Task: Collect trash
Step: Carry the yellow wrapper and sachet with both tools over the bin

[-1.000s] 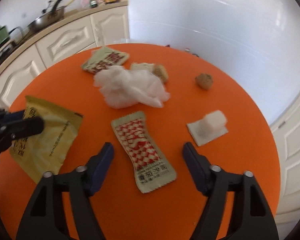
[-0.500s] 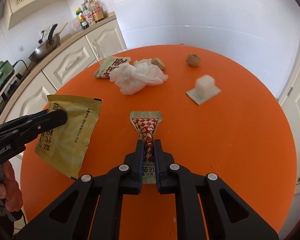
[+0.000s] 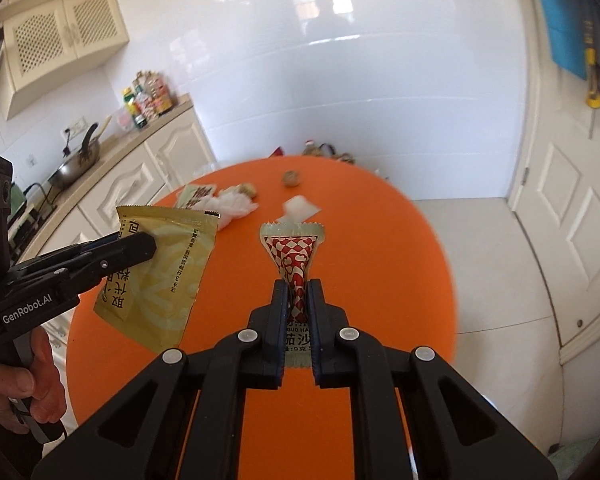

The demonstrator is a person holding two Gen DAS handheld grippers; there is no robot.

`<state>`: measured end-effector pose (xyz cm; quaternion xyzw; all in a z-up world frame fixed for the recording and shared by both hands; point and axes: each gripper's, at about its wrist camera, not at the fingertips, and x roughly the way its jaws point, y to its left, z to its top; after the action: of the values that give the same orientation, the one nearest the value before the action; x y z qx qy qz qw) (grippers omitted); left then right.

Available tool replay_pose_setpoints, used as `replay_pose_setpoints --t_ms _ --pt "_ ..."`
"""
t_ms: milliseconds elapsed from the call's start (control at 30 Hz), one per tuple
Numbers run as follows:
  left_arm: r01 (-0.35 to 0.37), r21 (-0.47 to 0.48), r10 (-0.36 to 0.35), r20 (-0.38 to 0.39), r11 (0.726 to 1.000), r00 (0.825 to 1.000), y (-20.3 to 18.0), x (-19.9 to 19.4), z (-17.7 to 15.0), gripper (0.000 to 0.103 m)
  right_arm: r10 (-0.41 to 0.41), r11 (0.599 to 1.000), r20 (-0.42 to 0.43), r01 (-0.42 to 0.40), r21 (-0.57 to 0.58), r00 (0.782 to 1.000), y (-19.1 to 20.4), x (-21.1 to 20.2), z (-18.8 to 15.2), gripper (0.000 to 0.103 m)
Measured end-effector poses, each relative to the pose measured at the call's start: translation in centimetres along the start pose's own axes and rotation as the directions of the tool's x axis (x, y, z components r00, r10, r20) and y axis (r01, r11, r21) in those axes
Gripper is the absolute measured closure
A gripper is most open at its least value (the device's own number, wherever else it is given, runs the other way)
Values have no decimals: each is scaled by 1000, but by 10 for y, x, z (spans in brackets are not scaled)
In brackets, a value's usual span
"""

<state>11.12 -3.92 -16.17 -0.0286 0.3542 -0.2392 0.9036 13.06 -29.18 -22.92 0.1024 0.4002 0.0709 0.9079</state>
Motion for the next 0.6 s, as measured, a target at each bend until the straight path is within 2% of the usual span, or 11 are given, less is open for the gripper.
replay_pose_setpoints --t_ms 167,300,467,600 --pt "90 82 -90 1 993 996 -59 0 8 91 -100 992 61 95 78 993 -43 -57 -13 94" --pt "167 150 -166 -22 974 986 -111 10 9 91 -185 973 77 172 151 980 -78 -99 -33 94" --pt "261 225 -245 -97 939 965 -173 33 -1 91 -285 930 59 261 260 957 -128 -136 -67 94" --pt "317 262 -276 -182 912 944 -214 61 -14 91 -320 896 18 297 331 947 -165 -141 -94 94"
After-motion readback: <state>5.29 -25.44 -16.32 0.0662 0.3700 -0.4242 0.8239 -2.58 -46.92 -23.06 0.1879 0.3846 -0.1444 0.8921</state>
